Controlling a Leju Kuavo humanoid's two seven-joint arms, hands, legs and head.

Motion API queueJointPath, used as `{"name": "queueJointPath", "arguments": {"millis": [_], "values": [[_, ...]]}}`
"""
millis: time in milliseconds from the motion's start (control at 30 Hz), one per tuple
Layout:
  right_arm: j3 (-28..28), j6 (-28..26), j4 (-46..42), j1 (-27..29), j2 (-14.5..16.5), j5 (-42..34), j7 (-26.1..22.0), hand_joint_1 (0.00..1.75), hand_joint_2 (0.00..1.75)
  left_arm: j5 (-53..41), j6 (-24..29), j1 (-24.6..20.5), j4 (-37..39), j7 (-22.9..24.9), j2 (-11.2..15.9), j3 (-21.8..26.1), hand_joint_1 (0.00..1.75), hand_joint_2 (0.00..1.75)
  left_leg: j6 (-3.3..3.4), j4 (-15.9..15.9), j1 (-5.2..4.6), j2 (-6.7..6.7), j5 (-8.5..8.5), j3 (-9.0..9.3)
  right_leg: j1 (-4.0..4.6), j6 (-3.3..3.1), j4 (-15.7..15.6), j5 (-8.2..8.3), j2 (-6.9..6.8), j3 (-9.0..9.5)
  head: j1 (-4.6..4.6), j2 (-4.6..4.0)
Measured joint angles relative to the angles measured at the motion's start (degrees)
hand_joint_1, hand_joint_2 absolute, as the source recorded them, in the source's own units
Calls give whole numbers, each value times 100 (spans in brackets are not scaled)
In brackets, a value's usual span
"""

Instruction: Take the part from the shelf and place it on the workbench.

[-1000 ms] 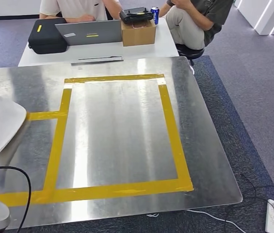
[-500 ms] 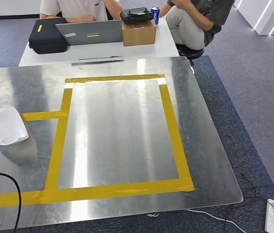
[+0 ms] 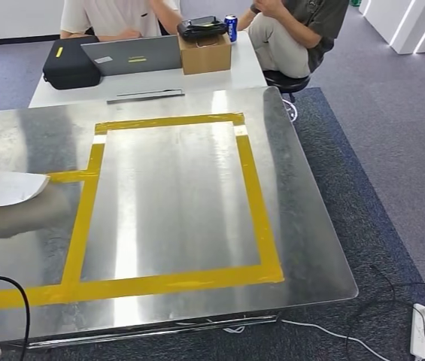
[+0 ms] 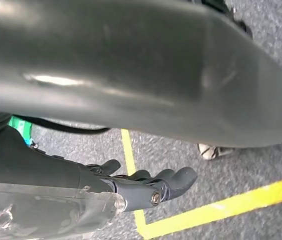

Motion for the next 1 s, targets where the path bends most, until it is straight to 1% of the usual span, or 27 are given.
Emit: {"name": "queueJointPath", "arguments": {"millis": [33, 100, 133, 167, 200, 233, 267, 300, 333, 367, 400, 467, 500, 533, 600, 633, 667, 700, 733, 767, 800, 833, 867, 900, 933, 967, 1000], "values": [[0, -6, 1, 1, 3, 7, -1, 0, 0, -1, -3, 0, -5, 0, -8, 2, 0, 0, -28, 225, 6, 0, -218, -88, -11, -35, -14, 50, -9, -46, -10, 0], [0, -6, 1, 1, 4, 19, -4, 0, 0, -14, -23, -3, -20, 2, -36, 4, 0, 0, -74, 937, 16, 1, -745, -325, -12, -59, -13, 143, -17, -172, -27, 0], [0, 0, 1, 2, 4, 23, -5, 0, 0, -37, -43, -3, -32, 10, -55, 2, 0, 0, -93, 1263, 24, 1, -911, -406, -12, -54, -11, 193, -19, -244, -28, 0], [0, 6, 1, 2, 6, 27, -7, 0, 0, -69, -65, -4, -49, 22, -71, -3, 0, 0, -108, 1436, 33, 2, -953, -409, -16, -45, -9, 245, -20, -314, -27, 0], [0, 10, 1, 2, 8, 30, -8, 0, 0, -105, -84, -9, -71, 36, -84, -12, 0, 0, -124, 1425, 45, 2, -886, -319, -25, -31, -6, 297, -21, -384, -27, 0], [-1, 15, 1, 2, 12, 30, -8, 0, 0, -142, -95, -20, -96, 48, -90, -23, 0, 0, -146, 1219, 61, 4, -744, -126, -40, -9, -1, 349, -21, -450, -27, 0], [-1, 19, -2, 1, 16, 30, -10, 0, 0, -173, -98, -35, -120, 55, -96, -35, 0, 0, -178, 874, 85, 6, -610, 146, -52, 24, 9, 398, -19, -507, -29, 0], [-3, 23, -9, 0, 19, 30, -13, 0, 0, -199, -98, -61, -141, 59, -102, -45, 0, 0, -205, 472, 100, -2, -546, 436, -58, 63, 25, 441, -16, -563, -40, 0], [-4, 28, -18, -1, 21, 29, -16, 0, 0, -221, -94, -79, -157, 61, -112, -52, 0, 0, -192, 146, 107, -11, -533, 655, -56, 105, 39, 489, -8, -604, -48, 0], [-7, 34, -27, -1, 22, 28, -20, 0, 0, -242, -91, -92, -168, 60, -122, -55, 0, 0, -162, -60, 106, -19, -560, 781, -48, 145, 47, 536, 0, -632, -56, 0], [-10, 40, -33, 0, 23, 27, -22, 0, 0, -268, -92, -100, -176, 53, -133, -57, 0, 0, -103, -133, 87, -27, -586, 805, -46, 180, 39, 586, 6, -650, -60, 0], [-21, 51, -34, 8, 23, 27, -22, 0, 0, -332, -105, -103, -190, 18, -146, -63, 0, 0, 36, -102, 75, -9, -536, 720, -58, 247, 27, 629, 8, -681, -56, 0], [-27, 56, -34, 10, 23, 27, -22, 0, 0, -363, -116, -107, -203, -5, -149, -70, 0, 0, 102, -91, 73, 2, -492, 673, -64, 271, 107, 520, -2, -722, -53, 0], [-31, 61, -34, 11, 23, 27, -22, 0, 0, -389, -125, -112, -221, -26, -149, -76, 0, 0, 157, -92, 72, 13, -440, 618, -64, 290, 306, 306, -13, -791, -49, 0], [-33, 72, -34, 7, 23, 27, -25, 0, 0, -433, -115, -106, -256, -49, -148, -81, 0, 0, 226, -90, 46, 19, -331, 494, -53, 294, 1015, -282, -27, -974, -38, 0], [-33, 75, -34, 7, 23, 27, -26, 0, 0, -450, -99, -95, -263, -55, -148, -75, 0, 0, 242, -89, 25, 20, -276, 426, -43, 283, 1382, -483, -27, -1043, -34, 0], [-33, 77, -34, 7, 23, 27, -26, 0, 0, -459, -81, -79, -263, -65, -146, -66, 0, 0, 255, -87, -1, 22, -221, 357, -29, 259, 1629, -558, -27, -1052, -33, 0], [-34, 80, -34, 7, 23, 26, -26, 0, 0, -463, -63, -59, -257, -81, -139, -52, 0, 0, 265, -85, -28, 23, -167, 286, -7, 220, 1695, -507, -27, -974, -32, 0], [-34, 86, -34, 6, 23, 27, -26, 0, 0, -474, -41, -39, -247, -106, -125, -39, 0, 0, 272, -85, -57, 24, -111, 216, 25, 162, 1561, -377, -25, -794, -34, 0], [-35, 99, -37, 5, 22, 45, -19, 0, 0, -497, -11, -18, -227, -141, -101, -24, 0, 0, 277, -84, -82, 24, -57, 153, 68, 85, 1241, -249, -23, -515, -35, 0], [-29, 115, -46, 5, 18, 100, 1, 0, 0, -536, 24, 10, -193, -183, -77, -7, 0, 0, 276, -84, -104, 24, -8, 102, 113, -13, 815, -213, -24, -192, -39, 0], [-15, 135, -58, 7, 14, 194, 28, 0, 0, -585, 64, 39, -146, -231, -45, 16, 0, 0, 268, -84, -115, 26, 37, 70, 146, -73, 407, -229, -29, 97, -44, 0], [9, 154, -72, 12, 10, 328, 60, 0, 0, -643, 102, 71, -85, -282, -15, 46, 0, 0, 250, -87, -112, 30, 81, 54, 175, -104, 107, -271, -29, 286, -44, 0], [41, 167, -85, 18, 5, 474, 88, 0, 0, -706, 138, 105, -19, -336, 10, 75, 0, 0, 221, -94, -103, 36, 122, 45, 193, -110, -57, -311, -31, 365, -44, 0], [74, 178, -93, 29, 3, 593, 105, 0, 0, -765, 173, 140, 39, -386, 33, 101, 0, 0, 187, -104, -92, 40, 168, 41, 199, -91, -119, -274, -29, 361, -40, 0], [106, 185, -102, 40, 2, 681, 118, 0, 0, -822, 200, 179, 92, -432, 50, 121, 0, 0, 153, -106, -80, 40, 177, 28, 197, -96, -147, -214, -31, 330, -36, 0], [130, 192, -113, 50, -1, 728, 123, 0, 0, -870, 220, 215, 136, -469, 69, 136, 0, 0, 119, -68, -74, 37, 101, -4, 184, -117, -179, -150, -38, 303, -40, 0]]}}
